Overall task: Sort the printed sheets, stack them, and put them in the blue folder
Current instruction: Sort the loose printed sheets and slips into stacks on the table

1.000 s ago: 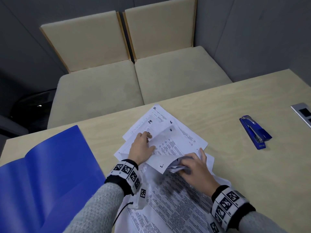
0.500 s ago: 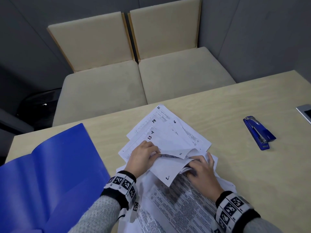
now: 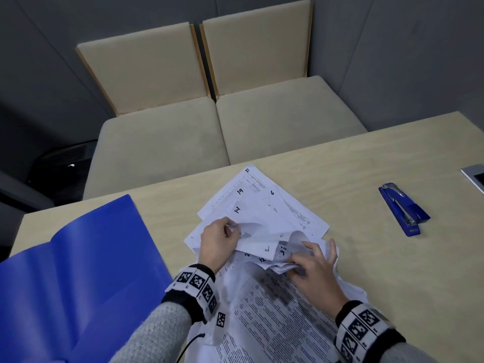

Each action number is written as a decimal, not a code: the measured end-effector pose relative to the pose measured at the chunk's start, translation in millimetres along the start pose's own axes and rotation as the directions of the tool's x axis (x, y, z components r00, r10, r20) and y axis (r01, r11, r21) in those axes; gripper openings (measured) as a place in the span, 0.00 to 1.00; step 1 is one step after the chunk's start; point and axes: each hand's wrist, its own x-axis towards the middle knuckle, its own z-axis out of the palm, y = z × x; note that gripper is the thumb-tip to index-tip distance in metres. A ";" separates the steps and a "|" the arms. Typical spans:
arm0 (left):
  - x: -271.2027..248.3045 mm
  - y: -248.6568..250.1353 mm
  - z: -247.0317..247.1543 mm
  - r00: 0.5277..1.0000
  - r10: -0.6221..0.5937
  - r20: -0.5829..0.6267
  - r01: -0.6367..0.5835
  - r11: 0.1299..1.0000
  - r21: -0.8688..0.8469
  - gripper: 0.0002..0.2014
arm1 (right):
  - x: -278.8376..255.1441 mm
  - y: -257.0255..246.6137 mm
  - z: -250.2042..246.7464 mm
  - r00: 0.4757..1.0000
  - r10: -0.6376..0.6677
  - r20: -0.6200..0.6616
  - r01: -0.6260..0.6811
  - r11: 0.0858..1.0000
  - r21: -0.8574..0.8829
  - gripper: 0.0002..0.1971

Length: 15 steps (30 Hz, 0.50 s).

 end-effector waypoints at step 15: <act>8.1 -12.1 -0.5 0.986 0.091 0.137 -0.069 0.985 -0.161 0.13 | -5.5 -9.2 -5.2 0.999 0.019 -0.039 -0.022 0.997 -0.079 0.09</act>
